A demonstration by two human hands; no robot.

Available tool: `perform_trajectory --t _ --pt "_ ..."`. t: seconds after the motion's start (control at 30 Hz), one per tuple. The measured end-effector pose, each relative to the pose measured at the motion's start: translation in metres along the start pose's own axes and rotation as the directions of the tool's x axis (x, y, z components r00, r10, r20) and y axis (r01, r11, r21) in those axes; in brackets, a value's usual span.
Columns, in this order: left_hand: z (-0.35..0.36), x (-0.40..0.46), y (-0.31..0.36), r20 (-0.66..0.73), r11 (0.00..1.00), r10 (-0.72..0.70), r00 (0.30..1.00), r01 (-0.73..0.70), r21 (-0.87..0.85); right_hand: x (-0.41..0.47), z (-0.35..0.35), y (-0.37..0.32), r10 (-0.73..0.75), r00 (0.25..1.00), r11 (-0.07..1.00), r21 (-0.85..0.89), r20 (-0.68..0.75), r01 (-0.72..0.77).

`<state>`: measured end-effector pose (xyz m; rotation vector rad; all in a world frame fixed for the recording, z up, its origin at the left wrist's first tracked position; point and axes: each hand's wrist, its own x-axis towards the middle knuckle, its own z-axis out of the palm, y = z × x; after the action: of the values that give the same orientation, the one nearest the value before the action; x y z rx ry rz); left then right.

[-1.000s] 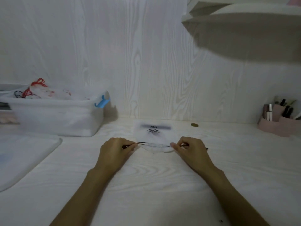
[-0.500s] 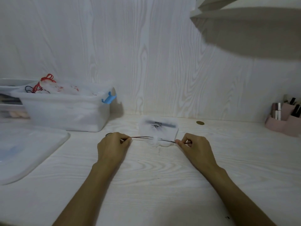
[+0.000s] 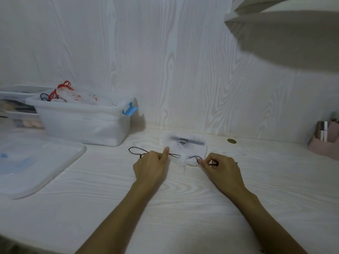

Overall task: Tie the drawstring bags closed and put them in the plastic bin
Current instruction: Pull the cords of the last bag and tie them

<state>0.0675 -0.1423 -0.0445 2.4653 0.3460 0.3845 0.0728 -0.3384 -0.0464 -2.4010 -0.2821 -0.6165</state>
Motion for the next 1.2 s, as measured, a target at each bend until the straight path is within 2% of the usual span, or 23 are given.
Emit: perform_trajectory --t 0.17,0.23,0.27,0.33,0.43,0.47,0.57,0.63,0.73,0.93,1.0,1.07,1.2 --pt "0.002 0.016 0.007 0.109 0.975 -0.149 0.983 0.164 -0.151 -0.003 0.007 -0.002 -0.028 0.999 0.999 0.024 0.025 0.027" --pt "0.002 0.021 0.002 0.111 0.931 -0.170 0.979 0.196 -0.309 -0.003 0.007 0.000 -0.028 0.999 0.999 0.036 0.029 0.027" --pt "0.002 0.024 -0.001 0.101 0.876 -0.181 0.978 0.207 -0.436 -0.003 0.006 0.001 -0.028 0.999 0.999 0.046 0.030 0.027" --pt "0.002 0.028 -0.008 0.080 0.691 -0.214 0.974 0.209 -0.692 0.000 0.005 0.004 -0.020 0.999 0.996 0.085 0.027 0.017" --pt "-0.002 0.033 -0.005 0.138 0.387 -0.231 0.963 0.221 -0.895 0.017 0.001 0.003 0.025 1.000 0.981 0.191 0.009 -0.026" --pt "-0.005 0.035 -0.002 0.140 0.328 -0.232 0.963 0.213 -0.920 0.025 -0.002 -0.001 0.035 0.999 0.978 0.207 0.010 -0.036" --pt "-0.016 0.056 0.018 0.100 0.233 -0.249 0.963 0.160 -0.959 0.061 -0.008 -0.021 0.033 0.999 0.975 0.221 -0.031 -0.026" --pt "-0.026 0.073 0.030 0.130 0.118 -0.253 0.959 0.164 -0.979 0.084 -0.012 -0.035 0.037 0.998 0.973 0.229 -0.058 -0.023" --pt "-0.042 0.100 0.045 0.208 -0.051 -0.132 0.969 0.203 -0.978 0.115 -0.014 -0.047 0.069 0.995 0.974 0.220 -0.079 -0.050" --pt "-0.049 0.123 0.051 0.312 -0.223 0.062 0.948 0.318 -0.921 0.147 -0.010 -0.038 0.117 0.984 0.989 0.108 -0.133 -0.103" --pt "-0.044 0.128 0.051 0.333 -0.220 0.111 0.936 0.350 -0.911 0.152 -0.005 -0.032 0.132 0.981 0.989 0.083 -0.144 -0.120" --pt "-0.043 0.130 0.052 0.331 -0.156 0.150 0.932 0.353 -0.923 0.153 -0.004 -0.028 0.143 0.984 0.989 0.060 -0.104 -0.137" --pt "-0.046 0.137 0.052 0.304 0.107 0.271 0.913 0.285 -0.952 0.157 -0.009 -0.028 0.197 0.968 0.980 -0.045 0.154 -0.192"
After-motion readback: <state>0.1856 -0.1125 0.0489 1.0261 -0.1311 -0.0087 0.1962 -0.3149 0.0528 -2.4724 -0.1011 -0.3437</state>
